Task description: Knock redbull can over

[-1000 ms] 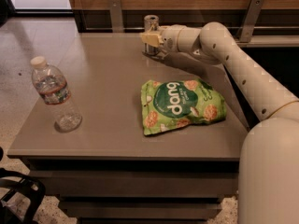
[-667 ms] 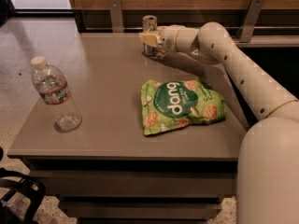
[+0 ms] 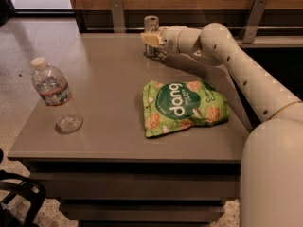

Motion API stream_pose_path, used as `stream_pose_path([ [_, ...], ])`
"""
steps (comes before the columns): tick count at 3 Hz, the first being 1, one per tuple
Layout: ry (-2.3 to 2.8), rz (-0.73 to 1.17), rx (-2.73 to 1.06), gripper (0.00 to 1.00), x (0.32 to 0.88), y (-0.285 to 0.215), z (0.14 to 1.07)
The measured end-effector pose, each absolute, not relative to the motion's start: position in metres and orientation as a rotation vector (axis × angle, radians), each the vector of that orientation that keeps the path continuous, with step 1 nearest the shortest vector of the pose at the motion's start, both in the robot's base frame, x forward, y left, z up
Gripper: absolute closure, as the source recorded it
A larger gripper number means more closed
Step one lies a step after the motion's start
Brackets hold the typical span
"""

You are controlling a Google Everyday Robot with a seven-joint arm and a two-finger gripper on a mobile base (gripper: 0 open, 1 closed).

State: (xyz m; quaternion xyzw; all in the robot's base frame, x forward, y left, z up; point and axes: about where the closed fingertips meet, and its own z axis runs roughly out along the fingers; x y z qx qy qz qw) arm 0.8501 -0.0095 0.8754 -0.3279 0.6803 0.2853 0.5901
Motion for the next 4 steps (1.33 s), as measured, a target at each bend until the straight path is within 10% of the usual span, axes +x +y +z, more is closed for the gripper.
stream_pose_path([
  [4, 1.875, 0.43, -1.073, 1.0, 0.832, -0.042, 0.896],
])
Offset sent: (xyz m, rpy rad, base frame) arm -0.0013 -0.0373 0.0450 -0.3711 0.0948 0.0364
